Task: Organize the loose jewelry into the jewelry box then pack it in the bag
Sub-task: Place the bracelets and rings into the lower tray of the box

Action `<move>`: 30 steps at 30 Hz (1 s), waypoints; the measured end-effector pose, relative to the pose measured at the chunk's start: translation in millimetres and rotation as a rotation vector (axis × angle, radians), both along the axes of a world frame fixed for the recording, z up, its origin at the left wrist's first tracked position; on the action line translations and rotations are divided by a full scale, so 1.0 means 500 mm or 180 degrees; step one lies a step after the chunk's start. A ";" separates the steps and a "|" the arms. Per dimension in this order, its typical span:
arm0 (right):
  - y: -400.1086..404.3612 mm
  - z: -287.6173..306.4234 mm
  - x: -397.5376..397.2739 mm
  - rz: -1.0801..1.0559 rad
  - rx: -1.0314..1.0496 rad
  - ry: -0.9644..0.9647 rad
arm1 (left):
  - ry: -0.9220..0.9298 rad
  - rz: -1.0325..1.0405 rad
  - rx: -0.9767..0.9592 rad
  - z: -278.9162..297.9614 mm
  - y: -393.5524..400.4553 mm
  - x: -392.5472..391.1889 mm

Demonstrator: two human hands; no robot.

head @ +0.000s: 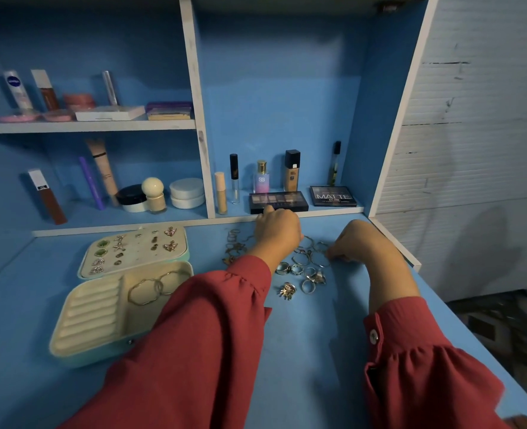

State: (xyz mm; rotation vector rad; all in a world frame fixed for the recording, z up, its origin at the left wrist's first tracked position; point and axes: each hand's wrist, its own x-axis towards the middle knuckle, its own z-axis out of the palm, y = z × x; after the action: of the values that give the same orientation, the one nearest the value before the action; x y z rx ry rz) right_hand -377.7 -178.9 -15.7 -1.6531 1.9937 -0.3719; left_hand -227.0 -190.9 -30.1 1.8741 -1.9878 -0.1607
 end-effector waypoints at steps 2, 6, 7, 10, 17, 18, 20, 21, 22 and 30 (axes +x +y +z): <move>0.001 -0.001 -0.002 0.0022 -0.0048 -0.0033 | 0.0008 0.0052 0.0075 0.002 0.001 -0.003; -0.004 -0.008 -0.008 0.0005 -0.0107 -0.0153 | -0.0353 -0.0169 0.0103 0.004 0.006 -0.005; -0.005 -0.010 -0.010 0.0006 -0.0111 -0.0180 | -0.0431 -0.0232 0.0091 0.004 0.006 -0.005; -0.006 -0.012 -0.011 0.0002 -0.0120 -0.0216 | -0.0586 -0.0303 0.0153 0.009 0.008 -0.007; 0.000 0.000 -0.013 0.0051 -0.0189 -0.0284 | -0.0657 -0.0263 -0.0004 0.025 0.018 0.006; 0.002 0.001 -0.013 0.0071 -0.0210 -0.0287 | -0.0639 -0.0234 -0.0028 0.029 0.020 0.010; 0.007 0.003 -0.013 0.0117 -0.0272 -0.0332 | -0.0581 -0.0168 -0.0026 0.035 0.024 0.023; 0.010 0.004 -0.012 0.0137 -0.0324 -0.0365 | -0.0557 -0.0143 -0.0011 0.039 0.026 0.030; 0.014 0.006 -0.010 0.0147 -0.0373 -0.0398 | -0.0543 -0.0116 -0.0006 0.043 0.030 0.039; 0.034 0.029 0.034 0.0233 -0.0474 -0.0704 | -0.0053 -0.0066 -0.0144 0.082 0.107 0.151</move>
State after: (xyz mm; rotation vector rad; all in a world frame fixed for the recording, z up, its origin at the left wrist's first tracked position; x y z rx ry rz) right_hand -360.8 -161.9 -1.1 -1.6881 1.7745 -0.6600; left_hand -151.7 -137.5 10.8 1.8332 -2.0057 -0.1054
